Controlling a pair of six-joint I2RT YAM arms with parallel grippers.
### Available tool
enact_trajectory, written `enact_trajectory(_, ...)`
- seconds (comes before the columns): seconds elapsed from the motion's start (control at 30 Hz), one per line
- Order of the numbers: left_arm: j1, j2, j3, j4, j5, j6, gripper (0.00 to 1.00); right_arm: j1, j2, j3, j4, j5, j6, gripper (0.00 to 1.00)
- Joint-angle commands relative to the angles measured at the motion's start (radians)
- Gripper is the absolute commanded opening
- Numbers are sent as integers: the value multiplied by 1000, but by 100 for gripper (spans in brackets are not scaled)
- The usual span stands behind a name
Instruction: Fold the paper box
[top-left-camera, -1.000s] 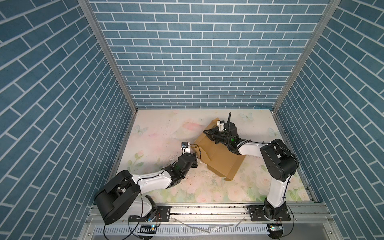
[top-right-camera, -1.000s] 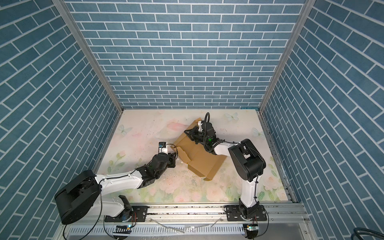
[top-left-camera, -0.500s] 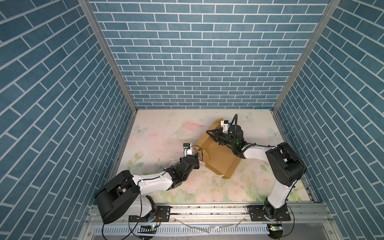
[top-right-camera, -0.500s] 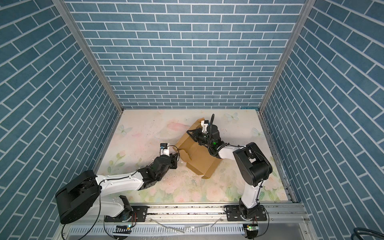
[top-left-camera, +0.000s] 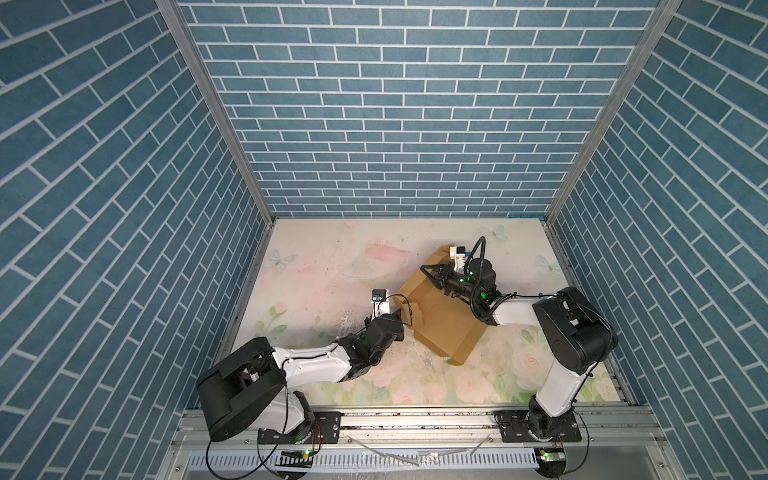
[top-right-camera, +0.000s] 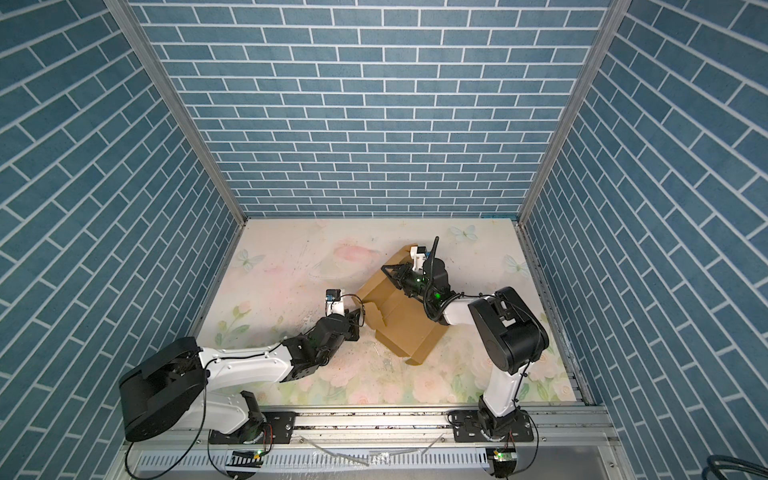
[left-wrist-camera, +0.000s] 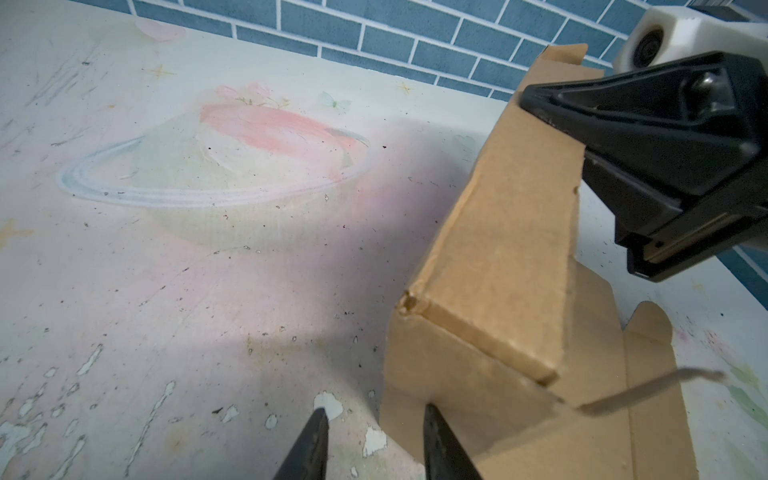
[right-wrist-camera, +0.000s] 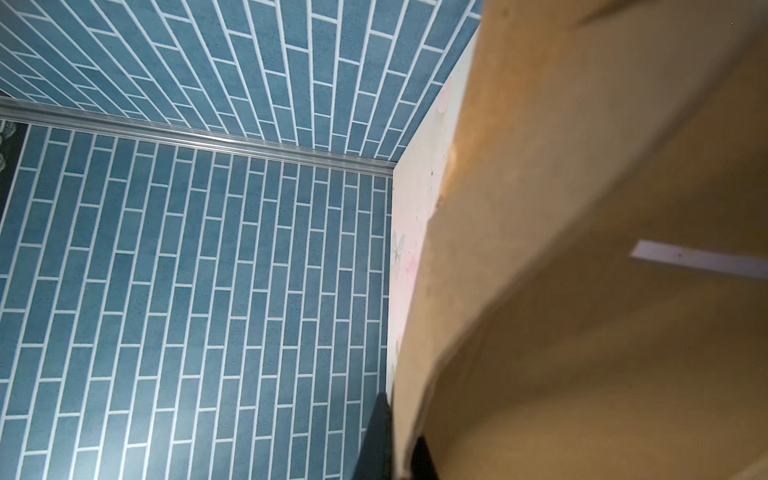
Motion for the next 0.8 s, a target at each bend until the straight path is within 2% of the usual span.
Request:
enact_trajectory(0.0,-23,14,23,-2,-27,-12,40,-10,17,-38,57,-19,-23,0)
enact_trajectory(0.77,-92,111,123,-30,16,-2,41,-38,14,-60,103,-37,-10,0)
